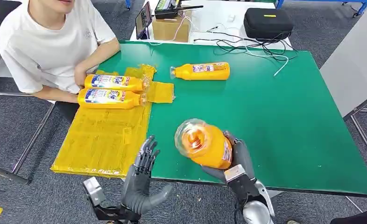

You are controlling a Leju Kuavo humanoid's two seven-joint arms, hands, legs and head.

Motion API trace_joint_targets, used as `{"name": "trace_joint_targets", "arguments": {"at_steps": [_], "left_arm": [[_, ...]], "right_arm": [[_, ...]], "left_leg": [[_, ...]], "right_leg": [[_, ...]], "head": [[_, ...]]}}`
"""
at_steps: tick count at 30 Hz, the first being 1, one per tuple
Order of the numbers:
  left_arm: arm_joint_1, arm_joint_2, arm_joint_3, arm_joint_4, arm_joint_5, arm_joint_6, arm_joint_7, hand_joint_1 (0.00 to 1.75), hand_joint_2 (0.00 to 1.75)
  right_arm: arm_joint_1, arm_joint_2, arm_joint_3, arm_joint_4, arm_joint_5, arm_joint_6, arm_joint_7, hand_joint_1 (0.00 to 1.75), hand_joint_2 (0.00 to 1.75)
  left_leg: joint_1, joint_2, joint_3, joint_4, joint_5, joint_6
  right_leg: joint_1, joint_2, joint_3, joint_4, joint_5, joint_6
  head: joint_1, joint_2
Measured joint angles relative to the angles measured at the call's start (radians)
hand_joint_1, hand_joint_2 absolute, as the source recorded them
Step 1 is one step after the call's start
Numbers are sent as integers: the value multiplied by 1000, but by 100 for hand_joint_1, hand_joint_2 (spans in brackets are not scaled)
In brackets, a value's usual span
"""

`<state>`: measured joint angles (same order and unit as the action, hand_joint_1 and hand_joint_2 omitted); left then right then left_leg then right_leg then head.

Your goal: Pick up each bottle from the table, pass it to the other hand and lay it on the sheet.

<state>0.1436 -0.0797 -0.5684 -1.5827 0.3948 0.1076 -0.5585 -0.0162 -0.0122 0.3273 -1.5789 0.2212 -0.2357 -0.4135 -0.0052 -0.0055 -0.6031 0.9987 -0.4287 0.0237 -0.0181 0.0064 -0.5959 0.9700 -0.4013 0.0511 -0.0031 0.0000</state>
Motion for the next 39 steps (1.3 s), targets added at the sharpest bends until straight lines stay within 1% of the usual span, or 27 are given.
{"name": "trace_joint_targets", "arguments": {"at_steps": [2, 4, 10, 16, 22, 29, 31, 34, 37, 38, 39], "left_arm": [[-3, 2, -3, 14, -3, -2, -4, 0, 175], [-5, 2, -5, 23, -24, 2, -12, 0, 175], [-24, 2, -23, 63, -144, 108, -13, 0, 175], [-36, -3, -28, 95, -150, 108, -8, 0, 175], [-43, -4, -28, 104, -153, 109, -8, 0, 175], [-45, -13, -20, 108, -139, 141, -9, 0, 175], [-43, -15, -14, 101, -87, 106, 4, 0, 175], [-31, -15, 8, 76, 40, -8, 53, 0, 175], [-12, -15, 40, 58, 89, -58, 67, 0, 175], [-6, -15, 51, 55, 102, -70, 73, 2, 175], [-1, -15, 65, 53, 120, -85, 84, 30, 175]], "right_arm": [[-5, 5, 8, 0, -8, 16, 8, 175, 175], [-11, 6, 30, 1, 29, 31, 18, 175, 175], [-30, 21, 117, 22, 72, 47, 56, 175, 175], [-69, 39, 197, 76, 105, 50, 90, 175, 175], [-84, 47, 225, 106, 114, 50, 93, 175, 175], [-110, 46, 300, 151, 229, 53, 127, 175, 175], [-120, 47, 327, 176, 238, 60, 133, 175, 175], [-144, 47, 362, 218, 226, 84, 132, 175, 175], [-175, 47, 388, 255, 225, 106, 126, 175, 175], [-185, 48, 399, 267, 227, 117, 126, 175, 175], [-198, 48, 416, 281, 227, 133, 126, 175, 175]], "left_leg": [[0, 0, 0, 0, 0, 0], [0, 0, 0, 0, 0, 0], [0, 0, 0, 0, 0, 0], [0, 0, 0, 0, 0, 0], [0, 0, 0, 0, 0, 0], [1, 0, 0, 0, 0, -1], [1, 0, 0, 0, 0, -1], [1, 1, 0, 0, 0, -1], [1, 1, 0, 0, 0, -1], [1, 1, 0, 0, 0, -1], [1, 1, 0, 0, 0, -1]], "right_leg": [[0, 0, 0, 0, 0, 0], [0, 0, 0, 0, 0, 0], [0, 0, 0, 0, 0, 0], [0, 0, 0, 0, 0, 0], [0, 0, 0, 0, 0, 0], [0, 0, -1, 0, -1, -1], [1, 0, -1, 0, 0, -1], [0, 0, -1, 0, 0, -1], [0, 0, -1, 0, 0, -1], [0, 0, -1, 0, 0, -1], [0, 0, -1, 0, 0, -1]], "head": [[0, 0], [0, 0], [0, 0], [1, 0], [0, 0], [0, 0], [0, 0], [0, 0], [0, 0], [0, 0], [0, 0]]}}
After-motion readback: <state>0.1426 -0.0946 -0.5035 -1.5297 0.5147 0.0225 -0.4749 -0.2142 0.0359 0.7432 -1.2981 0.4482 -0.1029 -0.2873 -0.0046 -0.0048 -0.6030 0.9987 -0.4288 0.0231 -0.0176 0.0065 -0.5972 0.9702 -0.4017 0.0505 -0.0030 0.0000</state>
